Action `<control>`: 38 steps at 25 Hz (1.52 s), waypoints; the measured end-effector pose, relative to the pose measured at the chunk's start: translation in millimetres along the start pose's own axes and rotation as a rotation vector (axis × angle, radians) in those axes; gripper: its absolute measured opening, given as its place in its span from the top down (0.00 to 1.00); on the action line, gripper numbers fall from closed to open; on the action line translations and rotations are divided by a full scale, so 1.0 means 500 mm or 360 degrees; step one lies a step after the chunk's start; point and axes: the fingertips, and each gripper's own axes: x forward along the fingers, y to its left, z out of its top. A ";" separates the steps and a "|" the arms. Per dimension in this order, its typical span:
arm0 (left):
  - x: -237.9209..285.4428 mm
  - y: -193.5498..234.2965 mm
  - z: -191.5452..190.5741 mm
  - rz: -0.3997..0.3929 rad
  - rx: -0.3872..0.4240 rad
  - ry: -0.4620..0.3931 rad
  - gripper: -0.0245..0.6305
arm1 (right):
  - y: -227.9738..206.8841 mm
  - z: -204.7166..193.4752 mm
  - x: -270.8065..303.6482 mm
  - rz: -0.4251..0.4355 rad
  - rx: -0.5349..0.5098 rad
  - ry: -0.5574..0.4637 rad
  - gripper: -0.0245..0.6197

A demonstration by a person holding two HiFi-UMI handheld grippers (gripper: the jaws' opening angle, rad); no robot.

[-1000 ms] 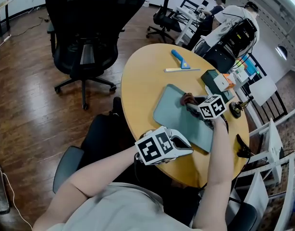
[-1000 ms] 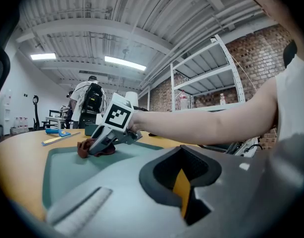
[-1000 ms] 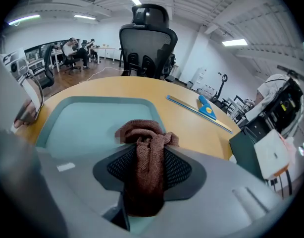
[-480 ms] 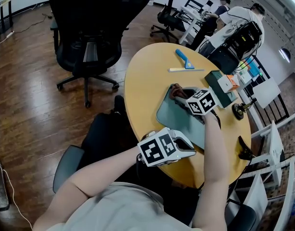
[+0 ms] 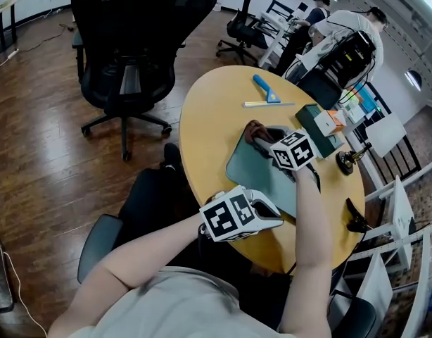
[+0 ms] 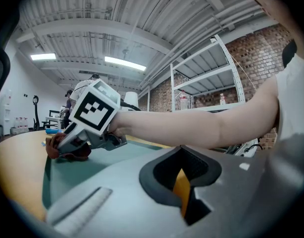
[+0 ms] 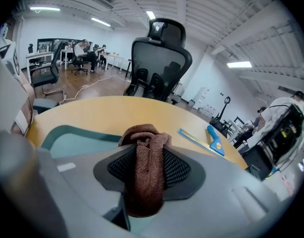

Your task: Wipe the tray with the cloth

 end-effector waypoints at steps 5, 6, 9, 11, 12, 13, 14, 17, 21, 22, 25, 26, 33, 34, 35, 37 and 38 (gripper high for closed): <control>-0.002 0.003 -0.003 0.0000 -0.0004 0.0003 0.96 | -0.032 0.060 -0.132 -0.0161 0.0089 -0.0310 0.73; -0.003 0.003 -0.003 -0.0001 -0.0005 0.0002 0.96 | -0.037 0.067 -0.161 -0.0189 0.0104 -0.0356 0.73; -0.007 0.002 -0.004 -0.0005 -0.0007 -0.0005 0.96 | -0.045 0.064 -0.235 -0.0275 0.0111 -0.0419 0.73; -0.011 0.001 -0.004 -0.0005 0.0003 -0.0024 0.96 | -0.052 0.045 -0.281 -0.0337 0.0124 -0.0436 0.73; -0.013 0.000 -0.003 -0.0005 0.0009 -0.0036 0.96 | -0.056 0.029 -0.303 -0.0370 0.0137 -0.0434 0.73; -0.015 -0.001 -0.003 -0.0006 0.0011 -0.0044 0.96 | -0.061 0.007 -0.325 -0.0406 0.0155 -0.0422 0.73; -0.016 -0.001 -0.003 -0.0008 0.0010 -0.0046 0.96 | -0.067 -0.019 -0.346 -0.0447 0.0178 -0.0400 0.73; -0.015 0.003 -0.004 -0.0014 -0.0005 -0.0026 0.96 | -0.084 -0.121 -0.403 -0.0581 0.0272 -0.0298 0.73; -0.018 -0.003 -0.004 -0.0027 -0.0010 -0.0019 0.96 | -0.070 -0.270 -0.465 -0.0724 0.0384 -0.0095 0.73; -0.018 -0.002 -0.004 -0.0029 -0.0010 -0.0018 0.96 | -0.065 -0.304 -0.477 -0.0750 0.0402 -0.0033 0.73; -0.016 0.001 -0.005 -0.0026 -0.0012 -0.0023 0.96 | -0.043 -0.399 -0.498 -0.0765 0.0478 0.0160 0.73; -0.016 0.002 -0.005 -0.0019 -0.0014 -0.0024 0.96 | -0.033 -0.428 -0.500 -0.0755 0.0509 0.0217 0.73; 0.009 0.015 -0.003 -0.0009 -0.0036 -0.0002 0.96 | 0.037 -0.531 -0.474 -0.0559 0.0610 0.0381 0.73; 0.013 0.017 -0.002 -0.0007 -0.0037 0.0000 0.96 | 0.044 -0.536 -0.469 -0.0533 0.0610 0.0394 0.73; 0.017 0.019 0.000 -0.0004 -0.0037 0.0000 0.96 | 0.047 -0.541 -0.466 -0.0516 0.0610 0.0401 0.73; 0.022 0.022 0.003 0.0002 -0.0035 -0.0006 0.96 | 0.047 -0.544 -0.461 -0.0513 0.0617 0.0389 0.73; 0.023 0.023 0.004 0.0007 -0.0034 -0.0012 0.96 | 0.045 -0.544 -0.461 -0.0524 0.0619 0.0376 0.73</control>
